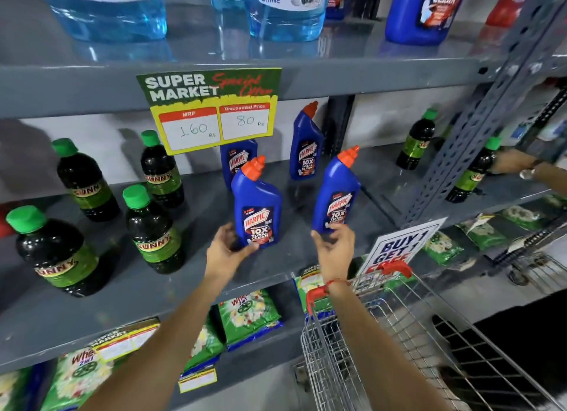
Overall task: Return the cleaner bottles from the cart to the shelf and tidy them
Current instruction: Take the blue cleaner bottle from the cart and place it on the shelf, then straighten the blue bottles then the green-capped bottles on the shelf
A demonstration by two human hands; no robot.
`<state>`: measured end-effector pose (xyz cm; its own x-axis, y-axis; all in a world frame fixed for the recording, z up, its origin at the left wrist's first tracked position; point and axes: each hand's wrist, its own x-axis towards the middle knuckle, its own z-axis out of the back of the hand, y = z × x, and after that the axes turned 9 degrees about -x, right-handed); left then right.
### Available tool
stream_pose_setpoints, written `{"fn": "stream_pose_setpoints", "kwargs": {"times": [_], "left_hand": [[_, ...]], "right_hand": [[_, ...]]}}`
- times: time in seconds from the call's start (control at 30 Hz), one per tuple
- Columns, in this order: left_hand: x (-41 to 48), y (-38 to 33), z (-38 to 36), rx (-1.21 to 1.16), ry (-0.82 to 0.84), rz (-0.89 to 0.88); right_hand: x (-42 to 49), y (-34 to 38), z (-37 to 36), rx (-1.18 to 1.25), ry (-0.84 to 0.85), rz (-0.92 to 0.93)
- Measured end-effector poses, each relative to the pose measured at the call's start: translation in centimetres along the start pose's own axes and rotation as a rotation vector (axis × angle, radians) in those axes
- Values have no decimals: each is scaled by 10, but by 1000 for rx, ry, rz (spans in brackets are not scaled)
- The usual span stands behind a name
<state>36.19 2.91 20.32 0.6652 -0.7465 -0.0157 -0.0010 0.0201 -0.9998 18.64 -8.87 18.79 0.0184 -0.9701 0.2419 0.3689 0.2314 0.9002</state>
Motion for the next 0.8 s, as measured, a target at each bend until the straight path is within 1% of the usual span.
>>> {"fn": "stream_pose_setpoints", "kwargs": {"times": [0.03, 0.07, 0.17, 0.33, 0.47, 0.57, 0.8], "left_hand": [[-6, 3, -5, 47, -19, -22], [-11, 3, -11, 83, -33, -49], [-16, 3, -34, 219, -146, -89], [-22, 0, -76, 301, -416, 12], [-13, 5, -86, 327, -545, 25], [-9, 6, -90, 335, -588, 26], [-5, 7, -92, 346, -593, 48]], "right_hand": [[3, -4, 5, -19, -43, -37], [8, -5, 9, -52, -39, -69], [23, -1, 12, -135, 87, -118], [35, 7, 1, -253, 118, -140], [36, 5, -6, -346, 62, -162], [38, 5, -8, -374, 48, -160], [38, 6, -10, -403, 18, -162]]}}
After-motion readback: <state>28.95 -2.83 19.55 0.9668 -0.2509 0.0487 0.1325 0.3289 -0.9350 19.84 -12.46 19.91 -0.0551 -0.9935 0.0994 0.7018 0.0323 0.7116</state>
